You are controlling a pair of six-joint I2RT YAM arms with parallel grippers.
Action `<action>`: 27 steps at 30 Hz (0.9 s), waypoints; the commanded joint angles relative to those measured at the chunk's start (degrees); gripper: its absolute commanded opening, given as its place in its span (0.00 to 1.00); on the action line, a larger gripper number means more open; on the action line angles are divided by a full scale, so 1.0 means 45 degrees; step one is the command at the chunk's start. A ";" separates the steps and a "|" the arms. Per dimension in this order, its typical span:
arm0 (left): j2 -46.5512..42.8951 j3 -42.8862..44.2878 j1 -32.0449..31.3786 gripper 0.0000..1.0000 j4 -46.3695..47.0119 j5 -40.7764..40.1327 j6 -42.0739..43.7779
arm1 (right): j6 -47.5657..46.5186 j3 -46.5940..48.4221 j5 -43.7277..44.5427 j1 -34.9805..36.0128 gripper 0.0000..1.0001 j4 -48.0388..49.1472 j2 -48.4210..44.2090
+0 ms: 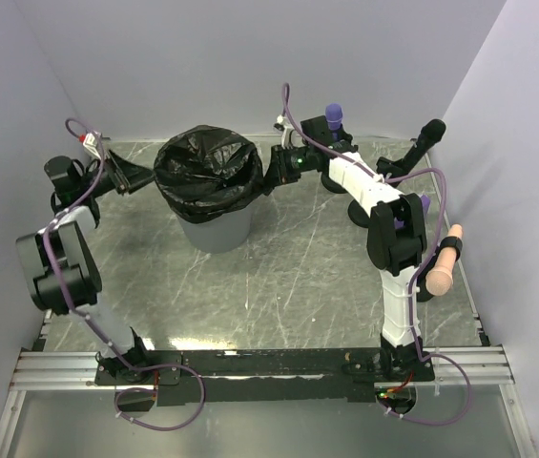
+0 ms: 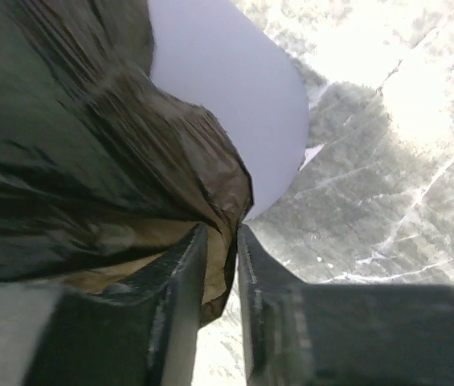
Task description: Put the trash bags into the trash bin
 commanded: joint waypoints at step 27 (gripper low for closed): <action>-0.2764 -0.0757 -0.1770 0.23 -1.6243 0.0571 1.6444 | 0.0446 0.5860 0.0647 0.0697 0.40 0.0218 0.2416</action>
